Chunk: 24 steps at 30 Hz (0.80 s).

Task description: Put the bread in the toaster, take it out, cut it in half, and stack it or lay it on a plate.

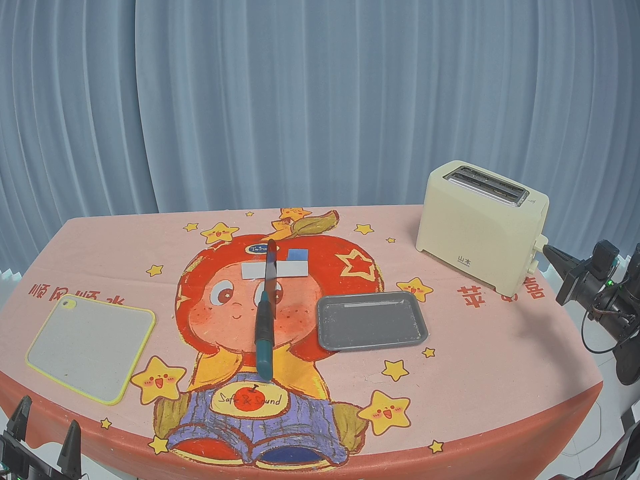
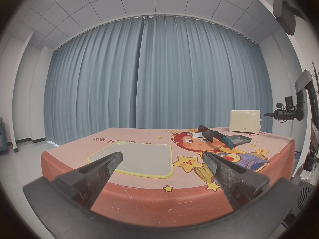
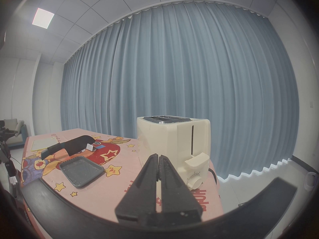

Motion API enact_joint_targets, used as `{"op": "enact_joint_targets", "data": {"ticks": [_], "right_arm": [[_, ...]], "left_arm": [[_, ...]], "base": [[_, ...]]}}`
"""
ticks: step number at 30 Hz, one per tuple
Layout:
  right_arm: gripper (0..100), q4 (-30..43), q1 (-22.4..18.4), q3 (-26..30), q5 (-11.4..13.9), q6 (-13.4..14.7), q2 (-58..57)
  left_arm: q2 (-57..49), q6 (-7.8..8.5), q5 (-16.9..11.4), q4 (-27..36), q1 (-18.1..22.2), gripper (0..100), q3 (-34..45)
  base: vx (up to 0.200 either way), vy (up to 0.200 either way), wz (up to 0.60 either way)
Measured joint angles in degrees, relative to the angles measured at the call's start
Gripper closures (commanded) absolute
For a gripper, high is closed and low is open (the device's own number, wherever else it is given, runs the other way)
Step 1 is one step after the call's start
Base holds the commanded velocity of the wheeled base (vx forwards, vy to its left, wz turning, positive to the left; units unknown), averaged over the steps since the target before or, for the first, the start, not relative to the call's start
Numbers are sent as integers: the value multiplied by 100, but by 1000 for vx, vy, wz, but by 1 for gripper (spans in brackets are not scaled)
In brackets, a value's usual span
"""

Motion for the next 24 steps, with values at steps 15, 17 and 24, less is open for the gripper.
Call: {"op": "enact_joint_targets", "data": {"ticks": [15, 17, 24], "right_arm": [[100, -2, 24, 40, 0, -5, 0], [100, -2, 26, 40, 0, -9, 2], [100, 0, 63, 46, -2, -11, 9]], "left_arm": [[0, 0, 0, 0, 0, 0, 0], [0, 0, 0, 0, 0, 0, 0], [0, 0, 0, 0, 0, 0, 0]], "base": [[0, 0, 0], [0, 0, 0], [0, 0, 0]]}}
